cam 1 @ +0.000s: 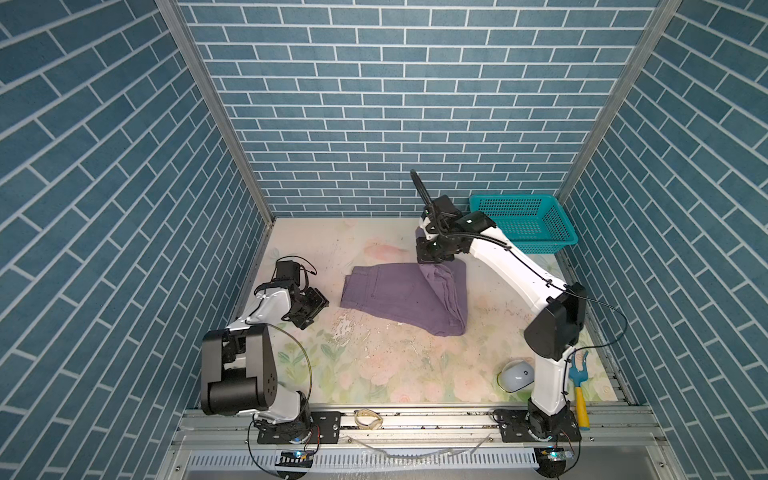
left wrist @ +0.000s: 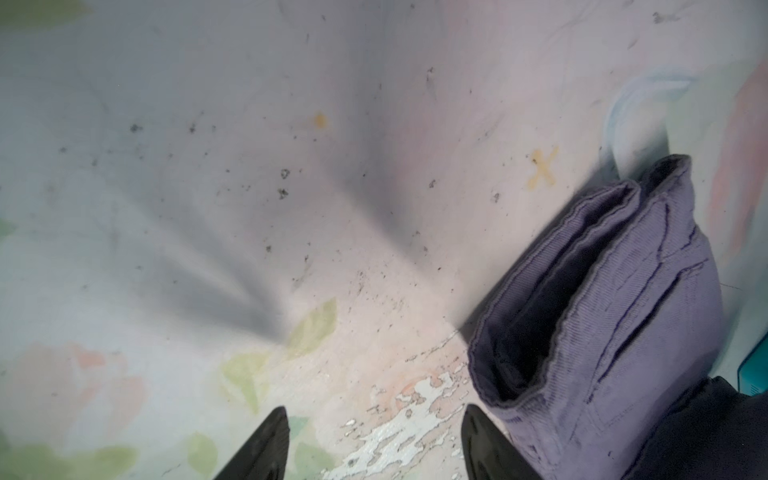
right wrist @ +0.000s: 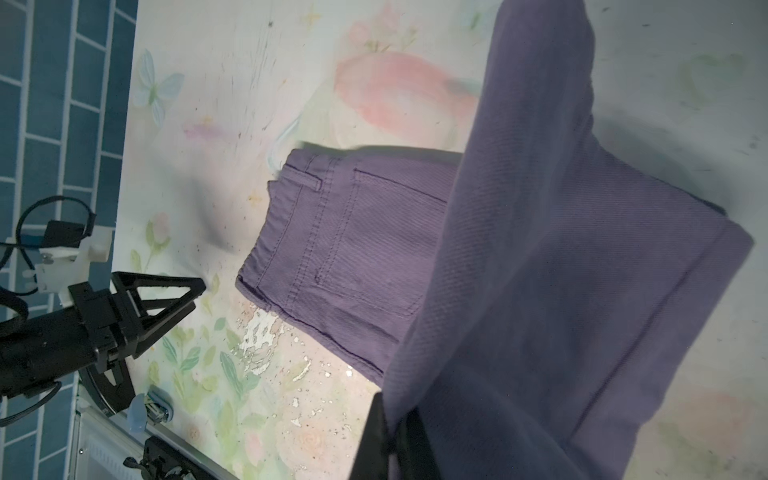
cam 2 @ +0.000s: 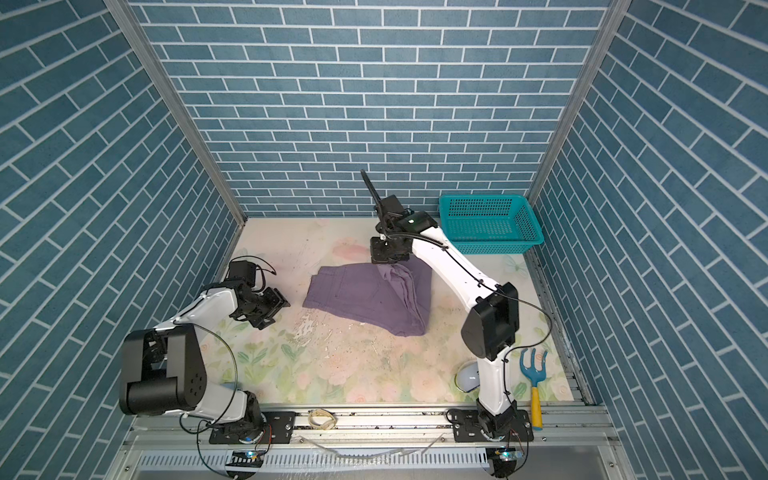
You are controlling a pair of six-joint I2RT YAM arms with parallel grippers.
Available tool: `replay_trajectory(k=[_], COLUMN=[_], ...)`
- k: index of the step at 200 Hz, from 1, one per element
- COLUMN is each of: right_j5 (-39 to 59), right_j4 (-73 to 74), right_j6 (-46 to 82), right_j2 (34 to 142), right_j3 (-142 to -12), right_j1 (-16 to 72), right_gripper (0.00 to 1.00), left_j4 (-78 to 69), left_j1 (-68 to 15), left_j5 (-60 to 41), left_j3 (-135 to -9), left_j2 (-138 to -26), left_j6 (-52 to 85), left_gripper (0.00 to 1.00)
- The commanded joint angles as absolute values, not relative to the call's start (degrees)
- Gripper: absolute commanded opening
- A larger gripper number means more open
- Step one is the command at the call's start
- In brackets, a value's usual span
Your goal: Fold and stack the trousers
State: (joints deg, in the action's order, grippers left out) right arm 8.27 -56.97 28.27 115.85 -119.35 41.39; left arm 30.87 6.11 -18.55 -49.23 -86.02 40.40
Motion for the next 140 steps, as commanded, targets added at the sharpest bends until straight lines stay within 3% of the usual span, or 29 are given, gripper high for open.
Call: replay_trajectory(k=[1, 58, 123, 140], right_j5=[9.68, 13.32, 18.54, 21.67], right_j4=[-59.72, -61.8, -54.59, -51.71], right_j6=[29.75, 32.98, 35.11, 35.96], right_j2=[121.31, 136.23, 141.37, 142.67], right_j3=[-129.03, -145.31, -145.74, -144.86], right_j1=[44.18, 48.99, 52.38, 52.87], right_gripper=[0.0, 0.0, 0.0, 0.14], left_j4=[28.08, 24.47, 23.29, 23.77], left_j1=[5.17, -0.88, -3.27, -3.25], left_j5=[-19.6, -19.51, -19.41, -19.25], left_j3=[-48.8, -50.91, -51.64, -51.64], left_j2=[-88.11, -94.72, -97.77, -97.65], left_j6=[41.07, 42.3, 43.35, 43.33], left_gripper=[0.67, 0.67, 0.65, 0.64])
